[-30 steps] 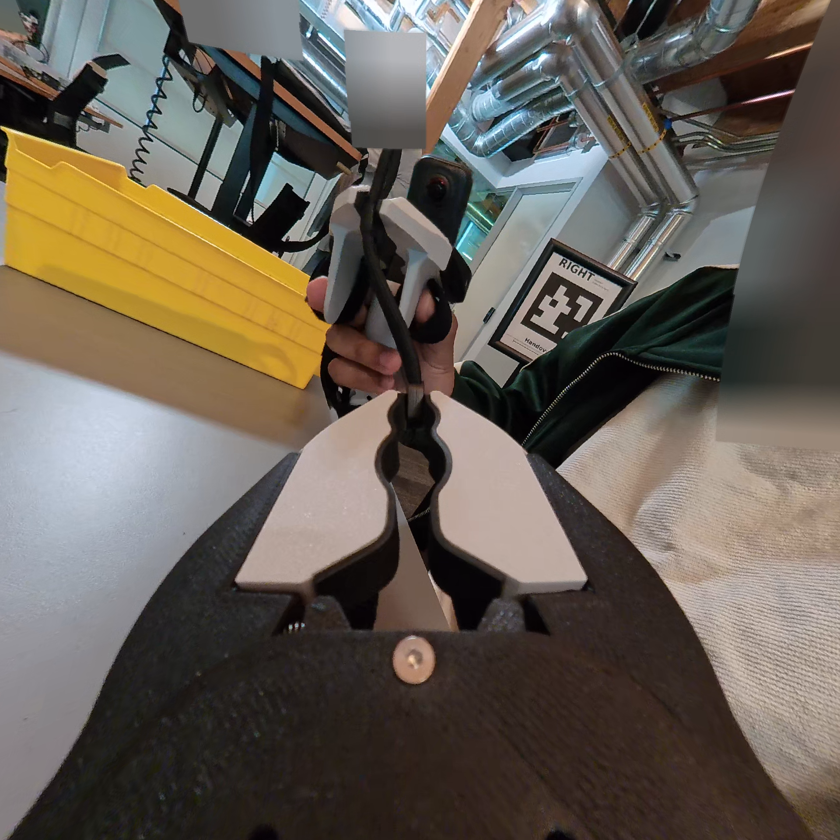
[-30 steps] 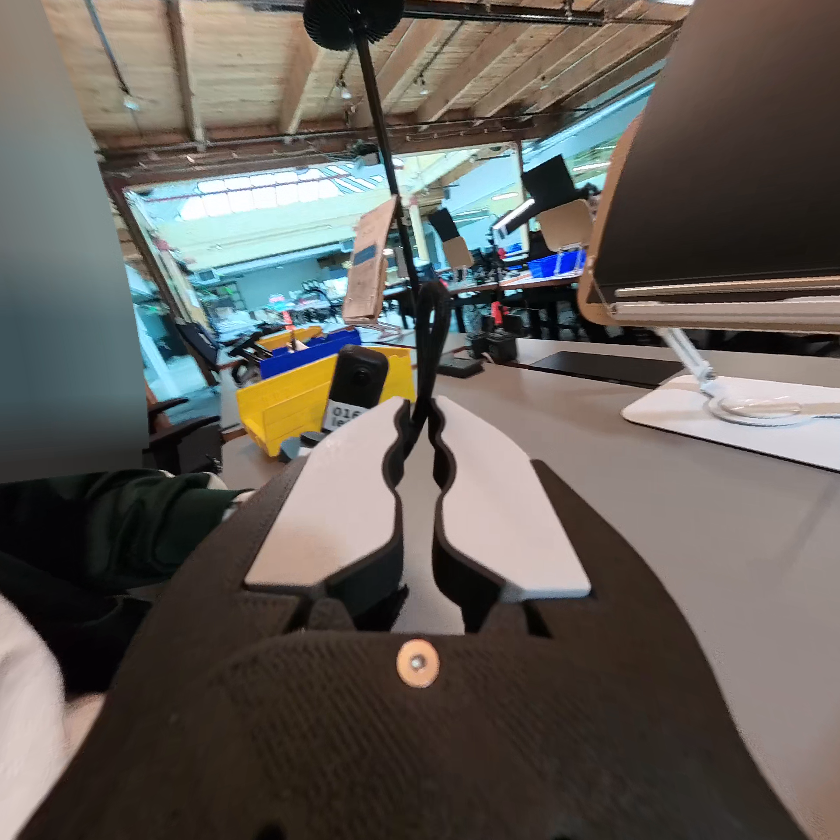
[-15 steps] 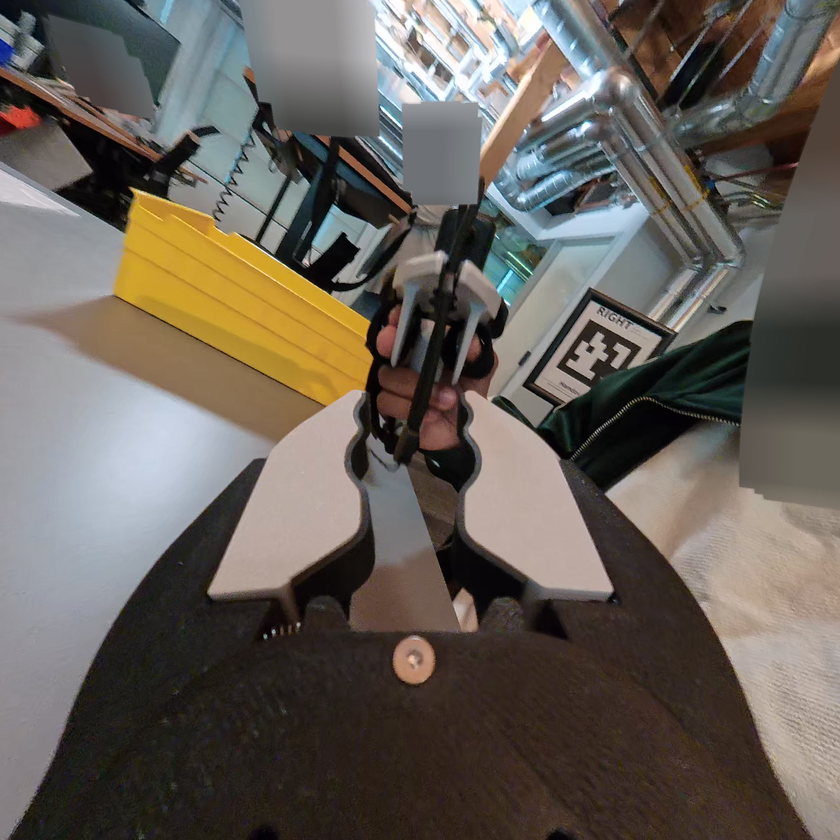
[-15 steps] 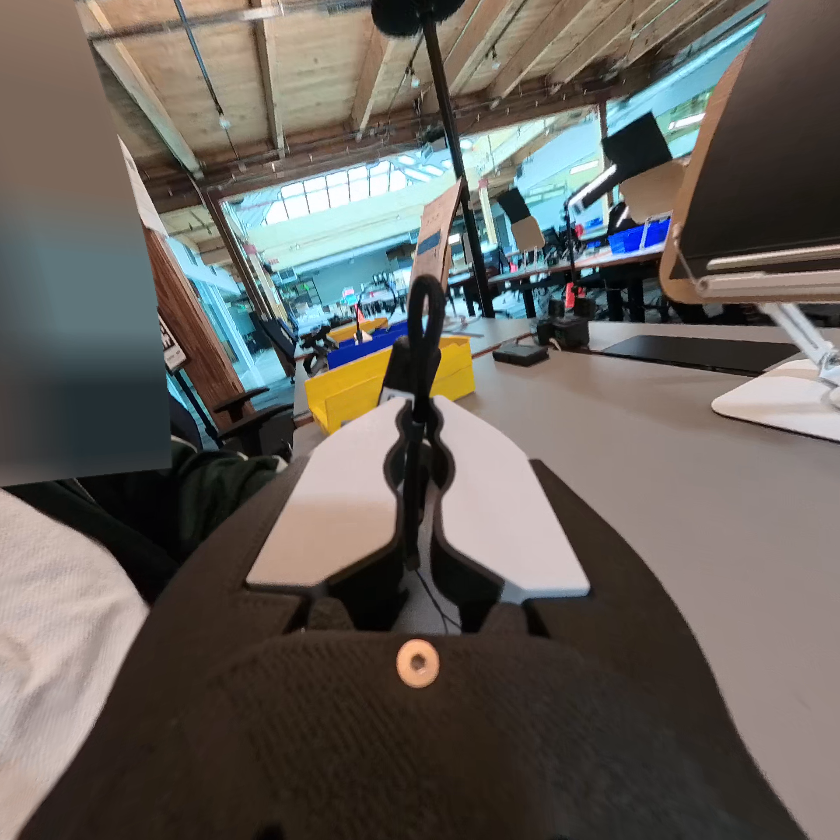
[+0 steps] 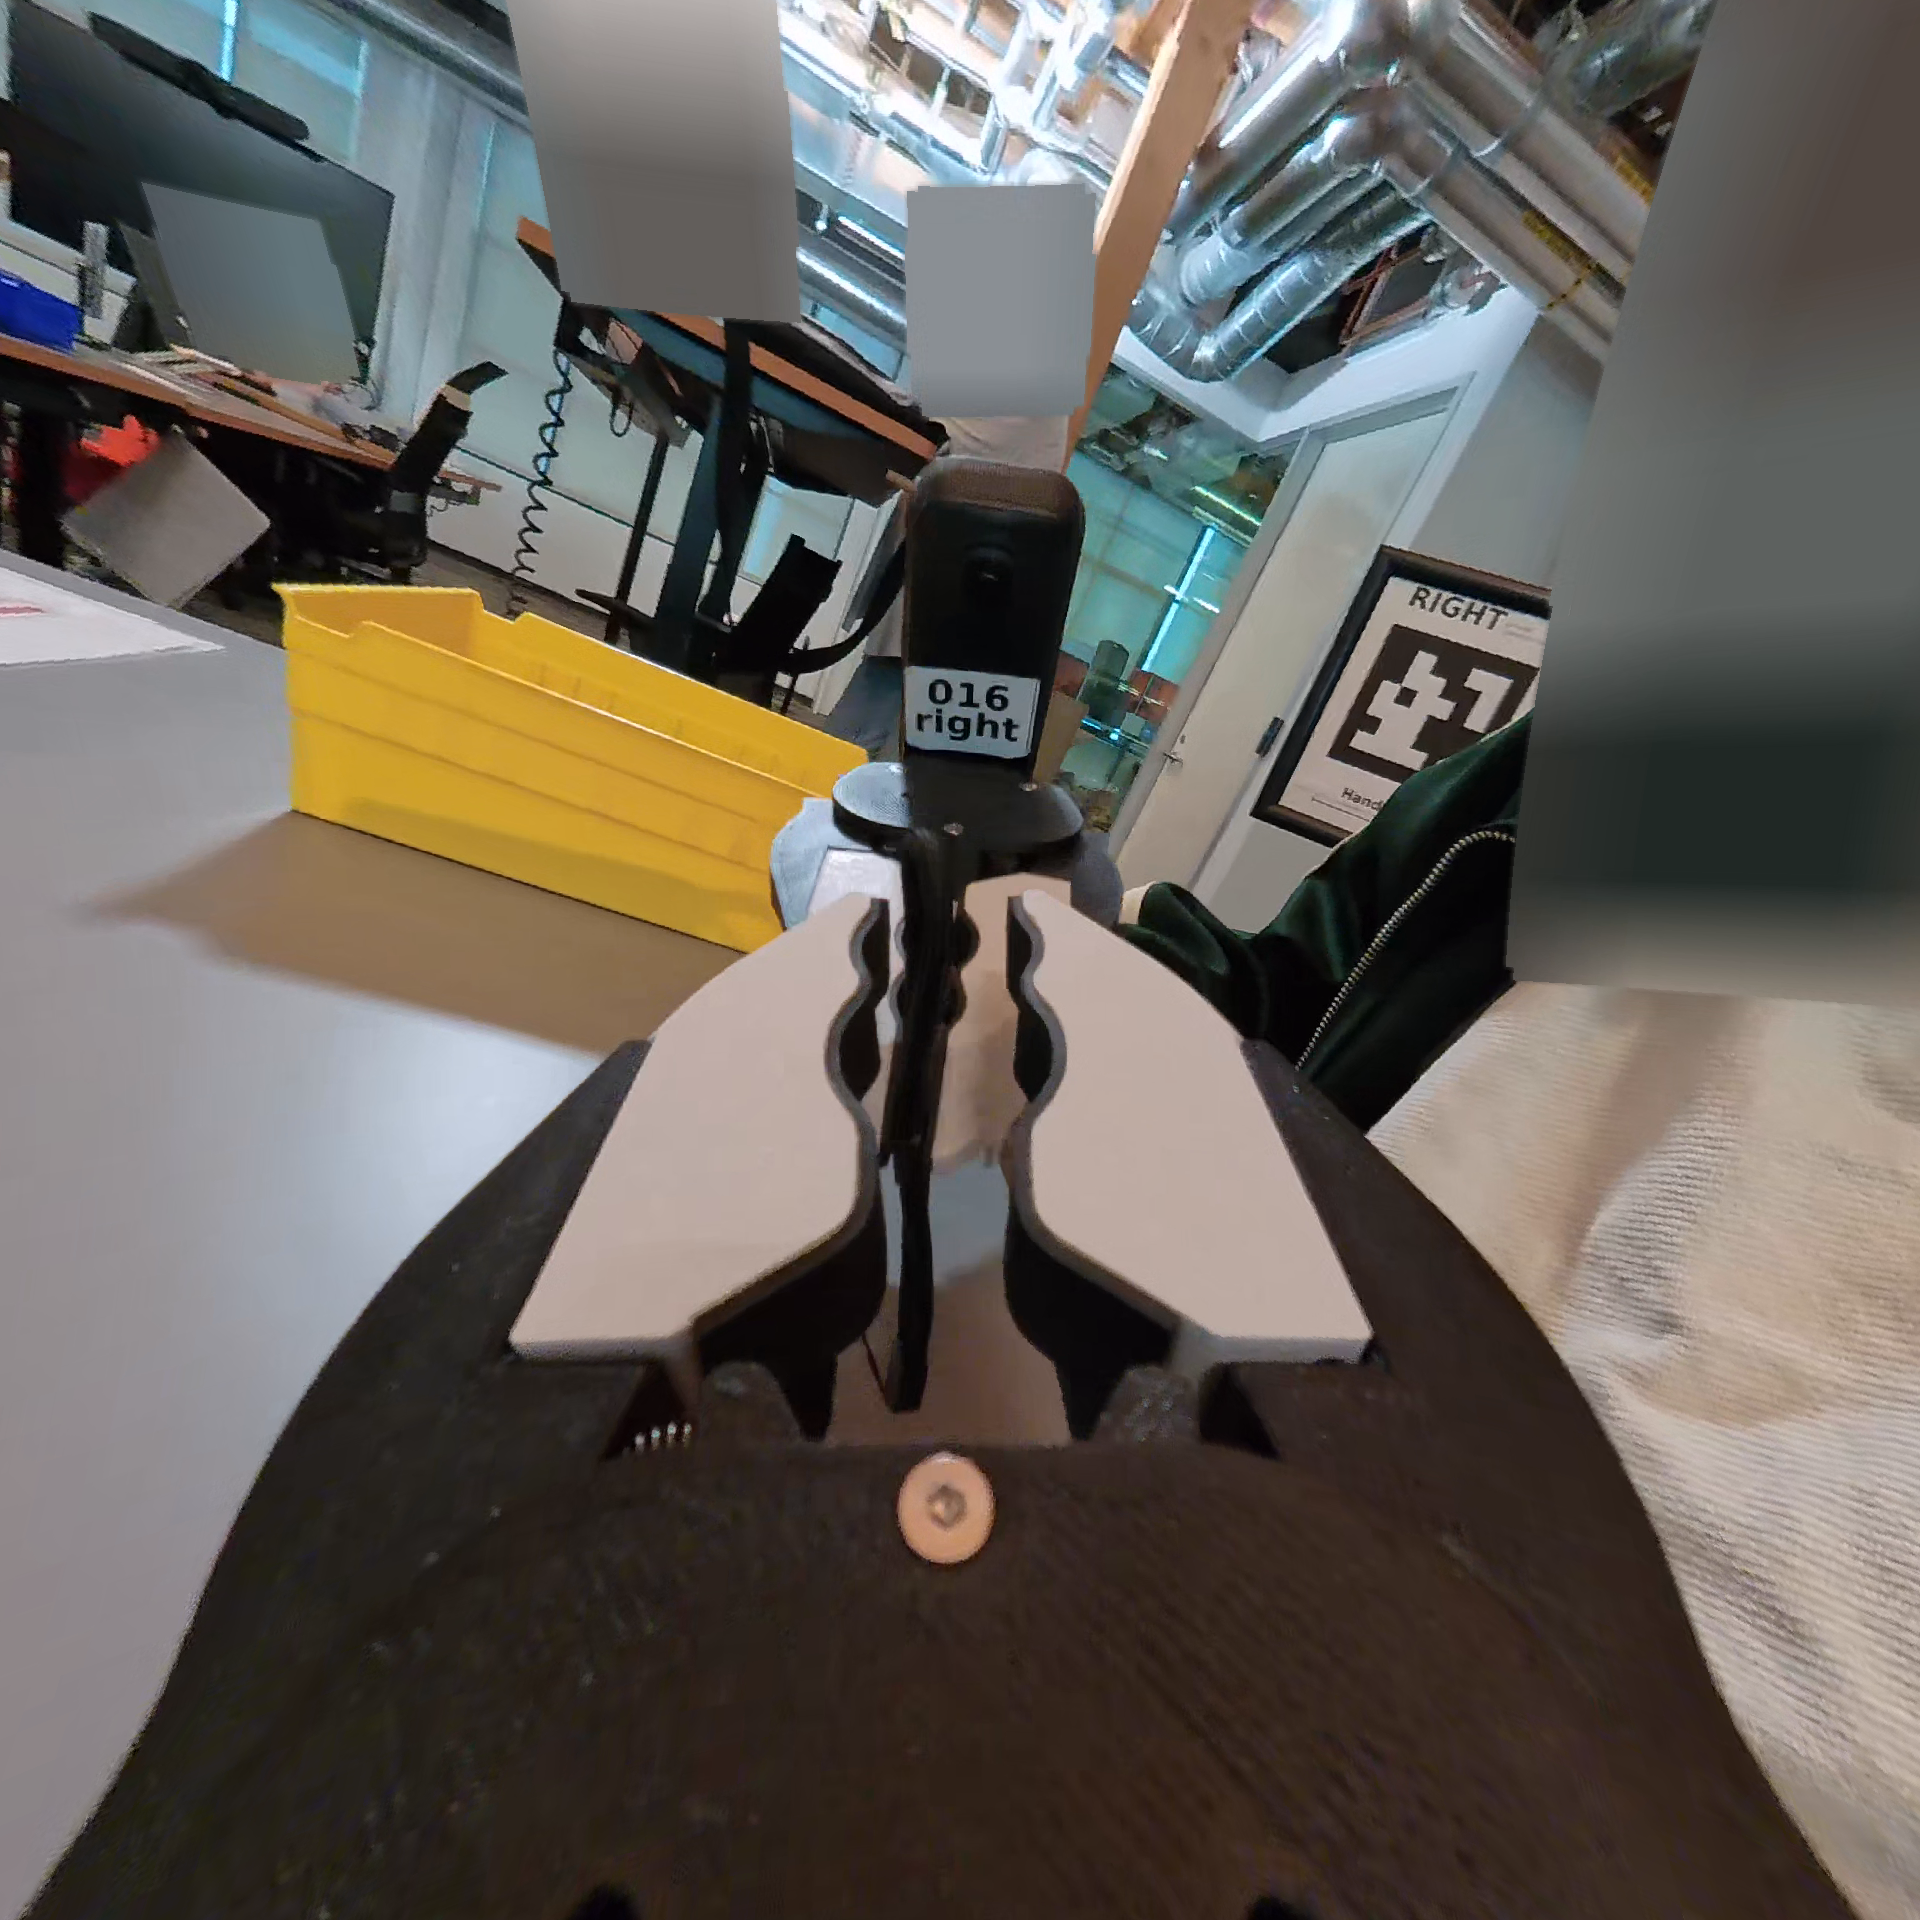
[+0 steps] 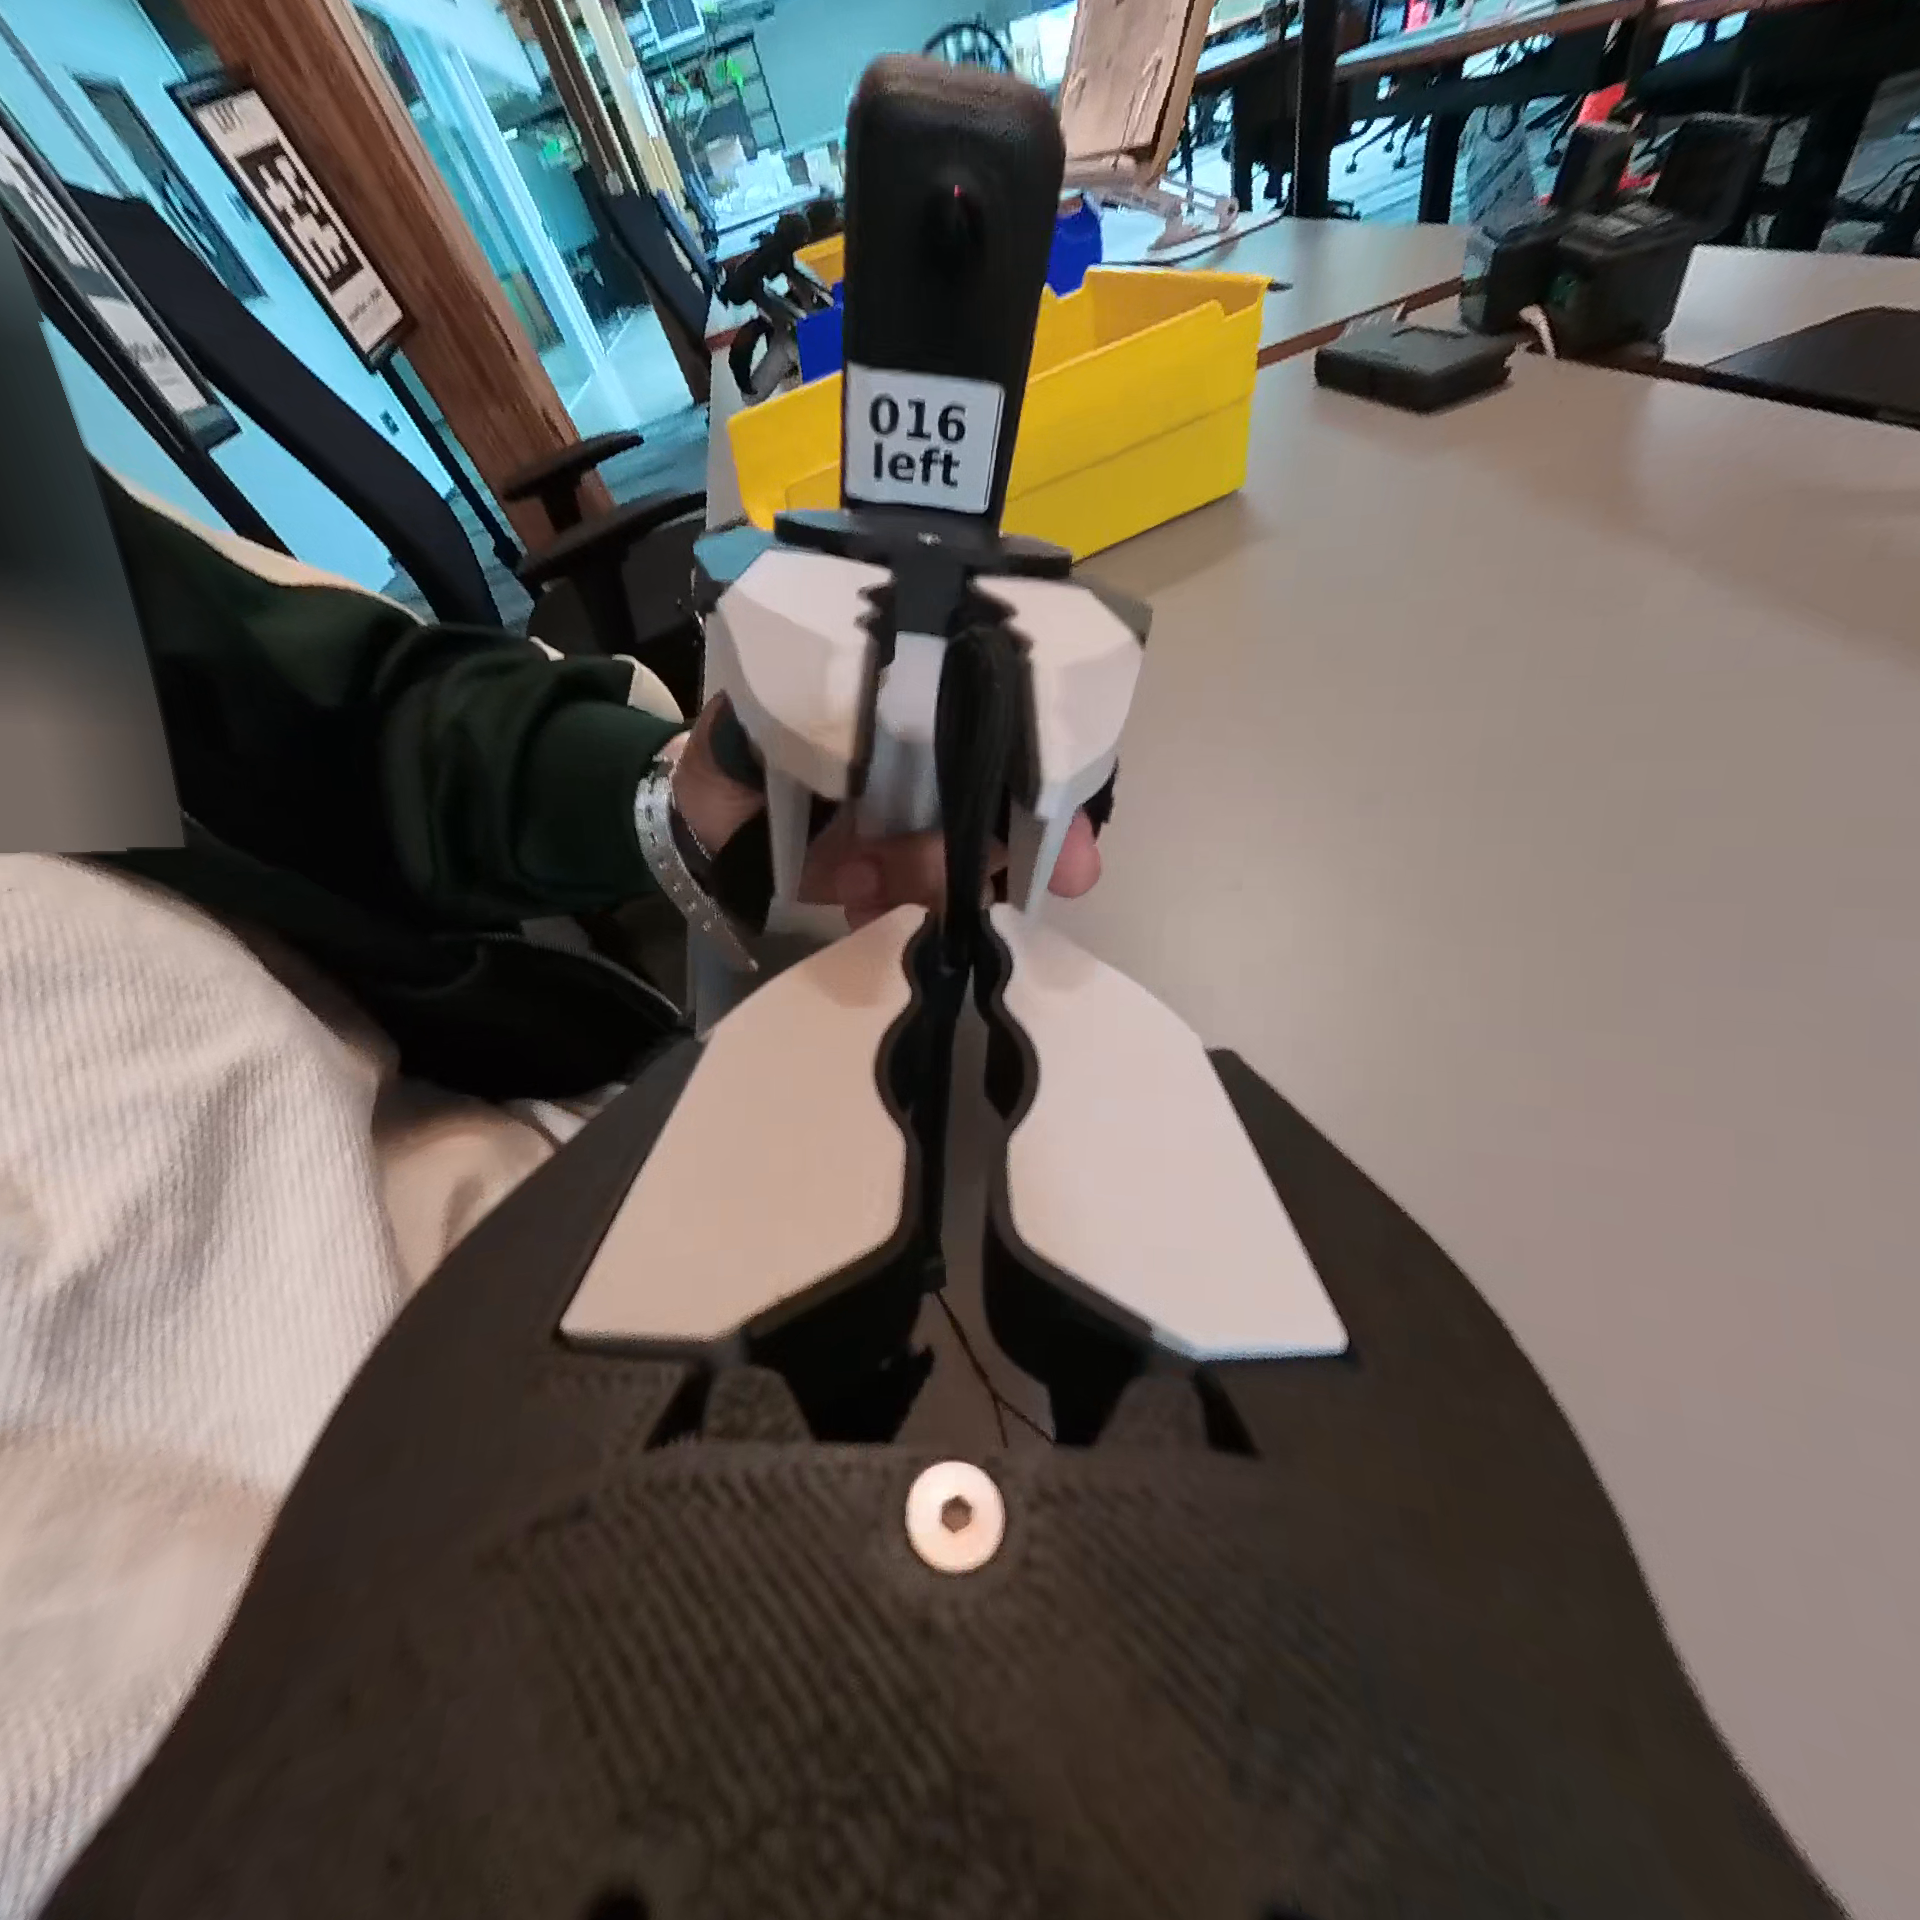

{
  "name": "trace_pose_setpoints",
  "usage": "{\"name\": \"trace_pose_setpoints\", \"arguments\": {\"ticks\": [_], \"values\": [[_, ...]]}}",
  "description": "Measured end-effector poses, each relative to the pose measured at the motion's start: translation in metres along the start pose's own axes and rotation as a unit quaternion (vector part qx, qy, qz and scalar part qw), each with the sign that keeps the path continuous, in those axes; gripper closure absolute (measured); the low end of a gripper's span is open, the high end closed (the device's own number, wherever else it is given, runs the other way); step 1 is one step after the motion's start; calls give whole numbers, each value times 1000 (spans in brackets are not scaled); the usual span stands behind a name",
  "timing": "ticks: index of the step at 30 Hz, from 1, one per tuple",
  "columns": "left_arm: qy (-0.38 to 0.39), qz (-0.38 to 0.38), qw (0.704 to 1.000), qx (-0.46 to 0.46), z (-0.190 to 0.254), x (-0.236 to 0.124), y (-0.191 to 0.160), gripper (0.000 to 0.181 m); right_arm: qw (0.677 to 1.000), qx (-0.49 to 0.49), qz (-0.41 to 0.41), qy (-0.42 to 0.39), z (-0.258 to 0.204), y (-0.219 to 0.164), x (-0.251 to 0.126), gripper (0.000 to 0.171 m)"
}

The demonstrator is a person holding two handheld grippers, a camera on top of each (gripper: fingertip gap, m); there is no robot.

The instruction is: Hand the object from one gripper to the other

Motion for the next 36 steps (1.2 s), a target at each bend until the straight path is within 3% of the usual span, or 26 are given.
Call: {"name": "trace_pose_setpoints", "arguments": {"ticks": [5, 13, 30, 36], "values": [[-12, -1, 1000, -22, -3, -2, 2, 161, 999, -9, -17, 27, -5, -2, 6, 165], [-168, -5, 980, -107, 7, -2, 0, 152, 991, 22, 47, 124, -13, 4, 1, 165], [-245, -11, 958, -150, 16, 1, -5, 158, 965, 82, 50, 242, -24, 2, 9, 165], [-245, -4, 959, -142, 16, 0, -5, 170, 963, 81, 52, 252, -26, 3, 9, 165]]}}
Point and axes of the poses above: each gripper's, where its closed fingertips meet, x out along the fingers, y out of its top, z = x × y across the jaws, the point moved 8 cm from there along -x, back along the fingers, and after that the axes turned 13 degrees about y, right-handed, at the moved point
